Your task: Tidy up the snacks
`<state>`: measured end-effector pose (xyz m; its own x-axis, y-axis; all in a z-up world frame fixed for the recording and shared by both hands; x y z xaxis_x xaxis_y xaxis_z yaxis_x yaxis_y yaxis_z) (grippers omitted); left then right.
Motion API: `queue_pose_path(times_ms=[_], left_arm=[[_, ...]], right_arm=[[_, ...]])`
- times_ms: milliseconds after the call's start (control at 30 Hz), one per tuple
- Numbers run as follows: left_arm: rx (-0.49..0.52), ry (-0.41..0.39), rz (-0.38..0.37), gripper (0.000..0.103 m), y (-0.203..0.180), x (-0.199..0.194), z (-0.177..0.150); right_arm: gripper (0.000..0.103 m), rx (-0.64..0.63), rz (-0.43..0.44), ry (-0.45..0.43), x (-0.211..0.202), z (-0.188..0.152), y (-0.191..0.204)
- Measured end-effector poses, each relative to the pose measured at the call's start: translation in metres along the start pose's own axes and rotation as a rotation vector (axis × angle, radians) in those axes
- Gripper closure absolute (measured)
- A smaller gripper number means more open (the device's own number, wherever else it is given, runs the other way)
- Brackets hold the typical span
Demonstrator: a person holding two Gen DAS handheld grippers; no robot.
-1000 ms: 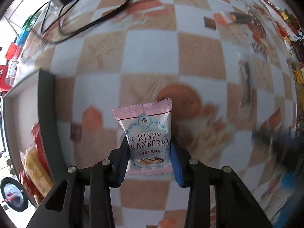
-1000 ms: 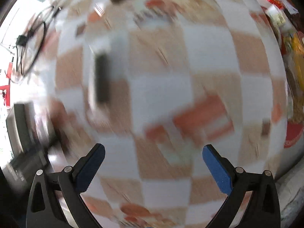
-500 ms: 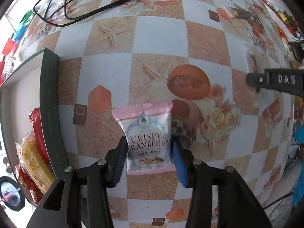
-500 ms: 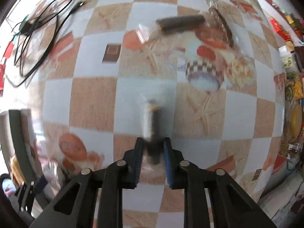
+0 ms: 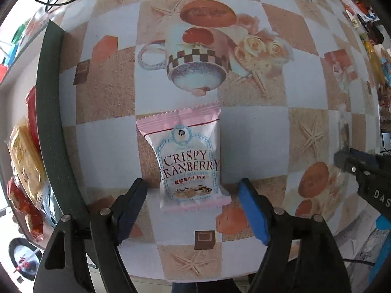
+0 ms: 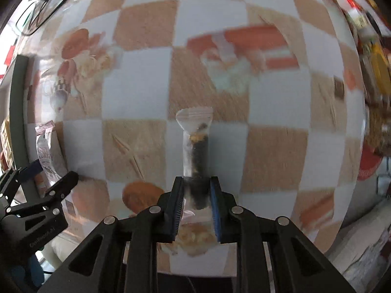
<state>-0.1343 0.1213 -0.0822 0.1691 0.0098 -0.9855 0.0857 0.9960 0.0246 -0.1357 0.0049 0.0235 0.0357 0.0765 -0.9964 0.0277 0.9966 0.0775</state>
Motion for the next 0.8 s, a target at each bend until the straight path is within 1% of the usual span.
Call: queue_pose_path(times_ms=[33,67,100,133,200,267,300,333,367,400,500,533,567,600,633,667,733,767,800], left_arm=[[0.007,0.001,0.000,0.023,0.000,0.000,-0.001],[0.011,-0.001,0.000,0.023,0.000,-0.001,-0.004],[0.010,-0.005,-0.001,0.023,-0.001,-0.002,-0.003],[0.004,-0.007,-0.001,0.023,-0.006,-0.002,0.001],[-0.020,-0.007,-0.007,0.022,-0.005,-0.002,0.002],[-0.046,-0.008,-0.016,0.020,0.007,0.001,0.014],[-0.066,-0.008,-0.025,0.019,0.016,0.004,0.018],[-0.083,-0.006,-0.036,0.016,0.027,0.005,0.023],[-0.092,-0.003,-0.043,0.013,0.033,0.006,0.026],[-0.095,0.000,-0.038,0.013,0.035,0.007,0.027],[-0.067,0.000,0.000,0.012,0.042,0.012,0.030],[-0.056,-0.003,0.003,0.009,0.042,0.013,0.030],[-0.048,-0.004,0.005,0.003,0.043,0.014,0.031],[-0.038,0.019,0.008,0.000,0.044,0.018,0.028],[-0.040,0.025,0.009,0.000,0.044,0.018,0.025],[-0.048,0.015,0.013,0.000,0.045,0.017,0.026],[-0.055,0.019,0.012,0.000,0.047,0.016,0.026],[-0.055,0.022,0.012,0.000,0.049,0.016,0.027],[-0.056,0.027,0.011,0.000,0.049,0.013,0.026]], right_arm=[[0.033,0.021,-0.004,0.007,0.000,-0.003,-0.003],[0.018,0.038,-0.013,0.005,0.002,-0.007,-0.008],[0.012,0.046,-0.021,-0.014,-0.001,-0.008,-0.018],[0.012,0.041,-0.029,-0.030,-0.003,-0.006,-0.021],[0.012,0.019,-0.032,-0.024,-0.005,-0.006,-0.024],[0.012,0.019,-0.034,-0.011,-0.003,0.002,-0.021],[0.012,0.035,-0.032,-0.002,0.000,0.001,-0.022],[0.012,0.054,-0.030,0.006,0.008,0.009,-0.018],[0.012,0.074,-0.029,0.013,0.008,0.014,-0.022],[0.012,0.087,-0.030,0.018,0.010,0.015,-0.025],[0.012,0.074,-0.048,0.032,0.015,0.014,-0.032],[0.012,0.065,-0.055,0.034,0.017,0.015,-0.031],[0.012,0.062,-0.060,0.035,0.017,0.013,-0.038],[0.012,0.064,-0.064,0.036,0.018,0.012,-0.039],[0.012,0.073,-0.060,0.039,0.019,0.011,-0.040],[0.012,0.079,-0.054,0.041,0.014,0.016,-0.055],[0.012,0.082,-0.048,0.041,0.014,0.016,-0.055],[0.012,0.080,-0.046,0.038,0.019,0.009,-0.056],[0.010,0.075,-0.045,0.037,0.026,0.004,-0.051]])
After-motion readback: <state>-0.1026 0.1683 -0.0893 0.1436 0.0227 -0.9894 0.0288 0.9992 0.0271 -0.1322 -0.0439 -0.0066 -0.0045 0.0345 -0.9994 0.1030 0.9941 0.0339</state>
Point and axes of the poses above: each gripper's, at about its wrist camera, not at the fingertips, and x roughly the way its jaws point, y to its left, z to its top, the point moved 7 cm from there along x, roughly the way its jaws point, and after that the axes turned 15 degrees about -y, right-handed, at the moved point
